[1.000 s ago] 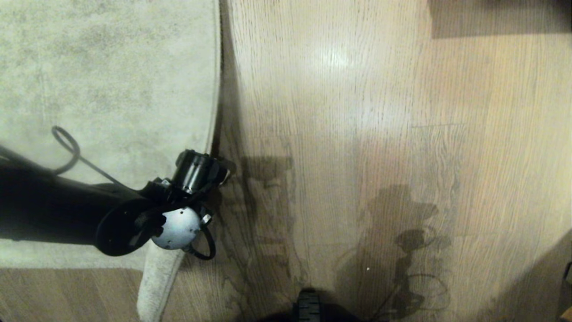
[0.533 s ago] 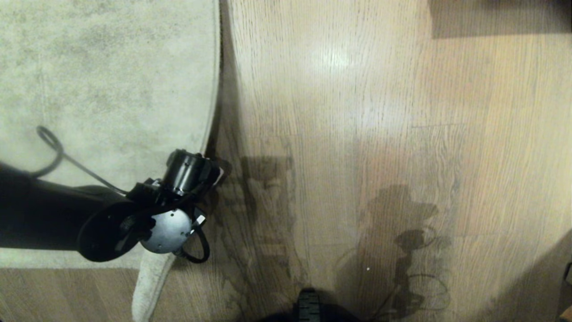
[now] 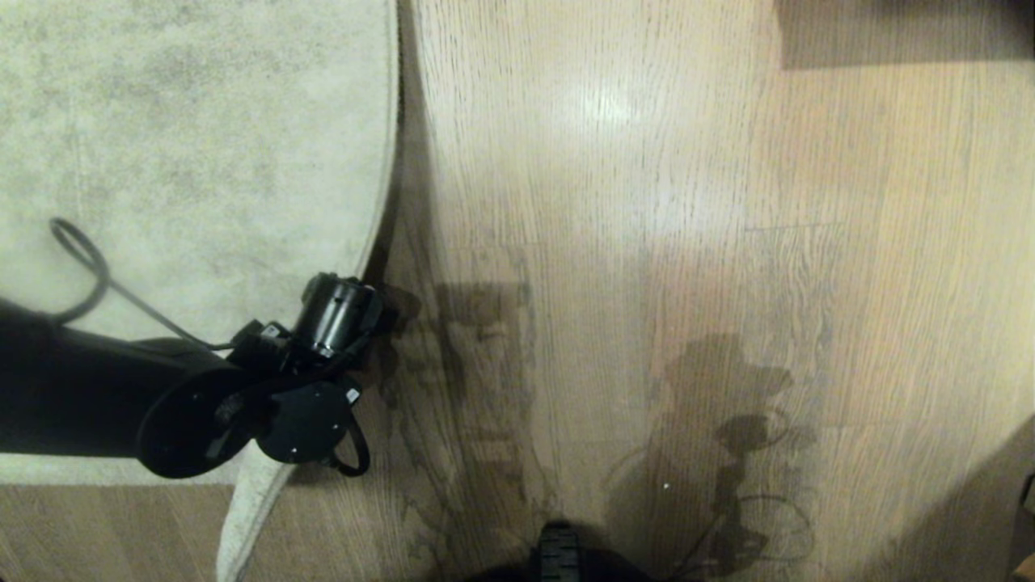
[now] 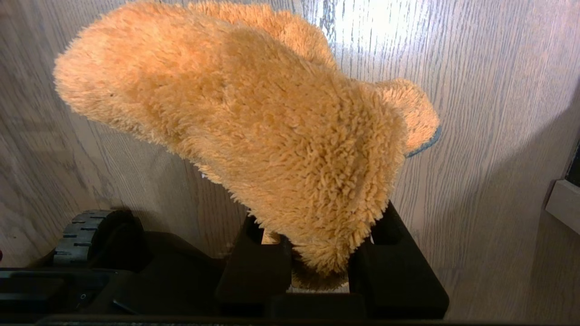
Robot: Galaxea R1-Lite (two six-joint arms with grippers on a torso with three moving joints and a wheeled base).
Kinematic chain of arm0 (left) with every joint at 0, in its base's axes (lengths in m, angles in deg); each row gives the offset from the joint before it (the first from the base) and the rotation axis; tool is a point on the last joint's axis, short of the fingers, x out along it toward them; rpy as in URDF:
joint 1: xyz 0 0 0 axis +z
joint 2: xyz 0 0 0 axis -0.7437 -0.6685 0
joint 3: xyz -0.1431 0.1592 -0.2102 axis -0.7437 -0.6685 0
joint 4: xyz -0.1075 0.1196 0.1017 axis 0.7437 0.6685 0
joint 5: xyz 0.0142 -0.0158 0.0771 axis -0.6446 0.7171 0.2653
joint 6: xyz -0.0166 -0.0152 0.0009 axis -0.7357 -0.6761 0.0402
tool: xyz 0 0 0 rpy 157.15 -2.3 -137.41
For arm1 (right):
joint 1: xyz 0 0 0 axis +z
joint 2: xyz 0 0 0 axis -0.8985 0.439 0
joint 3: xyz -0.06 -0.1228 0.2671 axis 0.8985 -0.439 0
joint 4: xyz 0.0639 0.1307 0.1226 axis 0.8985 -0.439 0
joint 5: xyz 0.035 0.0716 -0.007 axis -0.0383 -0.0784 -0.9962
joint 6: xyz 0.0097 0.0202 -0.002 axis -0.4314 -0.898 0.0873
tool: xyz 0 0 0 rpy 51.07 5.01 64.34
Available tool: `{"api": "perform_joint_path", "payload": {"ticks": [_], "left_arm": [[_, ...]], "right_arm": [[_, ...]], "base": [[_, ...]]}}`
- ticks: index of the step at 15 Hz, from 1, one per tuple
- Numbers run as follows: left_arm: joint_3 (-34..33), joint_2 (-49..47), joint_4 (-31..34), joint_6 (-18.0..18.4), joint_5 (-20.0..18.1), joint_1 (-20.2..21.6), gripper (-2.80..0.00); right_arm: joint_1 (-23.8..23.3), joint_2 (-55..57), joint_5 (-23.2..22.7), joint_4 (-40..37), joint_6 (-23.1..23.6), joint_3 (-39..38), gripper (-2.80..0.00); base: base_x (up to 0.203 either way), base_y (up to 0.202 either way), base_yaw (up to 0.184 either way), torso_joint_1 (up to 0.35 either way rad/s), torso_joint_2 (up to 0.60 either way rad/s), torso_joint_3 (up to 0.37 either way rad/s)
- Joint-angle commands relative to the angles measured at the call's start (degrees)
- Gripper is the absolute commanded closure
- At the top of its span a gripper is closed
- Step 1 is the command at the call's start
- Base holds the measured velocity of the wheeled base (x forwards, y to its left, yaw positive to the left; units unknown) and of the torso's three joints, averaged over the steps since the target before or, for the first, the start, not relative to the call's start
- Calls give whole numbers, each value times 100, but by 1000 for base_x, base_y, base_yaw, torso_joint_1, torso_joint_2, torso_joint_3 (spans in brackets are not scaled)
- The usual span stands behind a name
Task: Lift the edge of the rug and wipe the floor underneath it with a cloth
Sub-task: Lift up the carpet
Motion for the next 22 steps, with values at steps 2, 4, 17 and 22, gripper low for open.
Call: {"api": "perform_joint_path", "payload": {"ticks": [2,4,17,22], "left_arm": [[14,-103,-23,-6,92,-17,-280],[69,-217,-29,-50,122,-70,-280],[296,-786,-809,-148,409,-452,-280],[431,-834,-814,-157,449,-687,-280]], "right_arm": [[2,9,0,1,2,0,0],[2,9,0,1,2,0,0],[2,9,0,1,2,0,0],[2,9,0,1,2,0,0]], "base": [[0,0,0,0,0,0],[0,0,0,0,0,0],[0,0,0,0,0,0],[0,0,0,0,0,0]]}}
